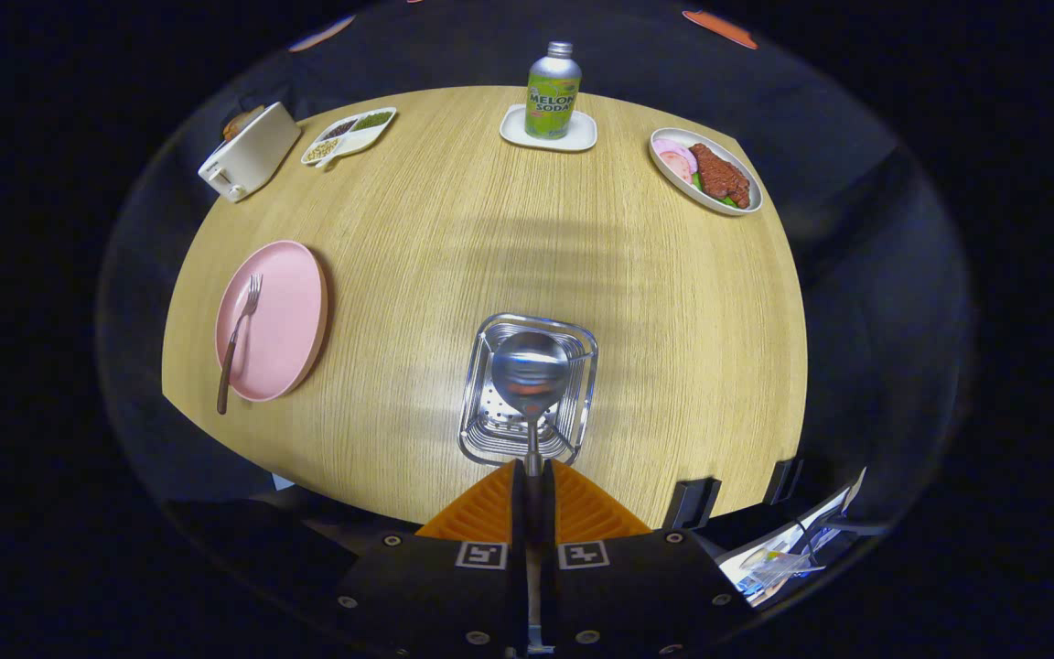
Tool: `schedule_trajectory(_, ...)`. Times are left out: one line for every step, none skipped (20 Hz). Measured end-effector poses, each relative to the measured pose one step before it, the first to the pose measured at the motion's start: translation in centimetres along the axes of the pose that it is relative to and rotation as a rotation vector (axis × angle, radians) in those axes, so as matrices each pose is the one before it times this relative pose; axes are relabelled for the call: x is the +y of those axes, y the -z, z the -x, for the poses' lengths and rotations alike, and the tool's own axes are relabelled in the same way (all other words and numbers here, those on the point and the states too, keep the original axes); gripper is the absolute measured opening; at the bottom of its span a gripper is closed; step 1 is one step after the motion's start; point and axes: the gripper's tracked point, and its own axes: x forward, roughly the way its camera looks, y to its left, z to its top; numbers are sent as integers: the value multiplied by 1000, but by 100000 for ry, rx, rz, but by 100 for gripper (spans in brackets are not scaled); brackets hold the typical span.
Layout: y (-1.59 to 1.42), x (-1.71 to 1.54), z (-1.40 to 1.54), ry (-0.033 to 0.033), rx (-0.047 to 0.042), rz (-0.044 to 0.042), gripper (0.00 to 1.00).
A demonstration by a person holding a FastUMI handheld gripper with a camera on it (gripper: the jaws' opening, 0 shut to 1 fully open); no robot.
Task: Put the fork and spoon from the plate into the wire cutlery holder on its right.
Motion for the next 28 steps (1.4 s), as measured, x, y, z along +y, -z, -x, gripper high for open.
schedule_trajectory(34, -57, -177, -316, 1005, -307, 6)
schedule_trajectory(-56, -107, -36, -405, 723, -515, 6)
schedule_trajectory(-26, 47, -125, -575, 468, -814, 7)
schedule_trajectory(-237, 56, -181, -615, -286, -956, 7)
schedule_trajectory(-211, -14, -97, -599, -310, -706, 7)
schedule_trajectory(-181, 9, -148, -424, -402, -446, 7)
schedule_trajectory(-55, -108, -161, -217, -445, -375, 7)
schedule_trajectory(-197, 53, -82, -395, -771, -471, 8)
schedule_trajectory(-204, 86, -133, -414, -979, -840, 8)
schedule_trajectory(-296, -34, -174, -319, -877, -1182, 9)
schedule_trajectory(-137, -153, -86, 118, -1312, -1515, 9)
schedule_trajectory(-484, 189, 78, -1075, -1573, -2022, 9)
schedule_trajectory(-422, 411, -172, -1861, -2015, -3378, 10)
schedule_trajectory(-535, 267, -16, -797, -2427, -2190, 10)
schedule_trajectory(-375, -24, 72, -353, -2740, -1372, 10)
schedule_trajectory(-693, 124, 195, -123, -3694, -632, 10)
schedule_trajectory(-705, 84, 213, -147, -4293, -472, 10)
schedule_trajectory(-892, 395, 319, -728, -4557, -491, 10)
schedule_trajectory(-669, 394, 320, -845, -4036, -338, 10)
schedule_trajectory(-696, 283, 421, -515, -3508, -299, 10)
schedule_trajectory(-901, 244, 371, -181, -4786, -141, 11)
schedule_trajectory(-1073, 192, 365, 181, -4847, 271, 11)
schedule_trajectory(-900, 252, 426, 536, -5155, 493, 11)
schedule_trajectory(-1219, 93, 435, 879, -5542, 489, 11)
schedule_trajectory(-980, 377, 360, 486, -5195, 396, 11)
schedule_trajectory(-1044, 438, 397, 82, -5035, -76, 13)
schedule_trajectory(-662, 645, 449, -1178, -3531, -628, 16)
schedule_trajectory(-742, 970, 415, -1963, -3232, -1775, 19)
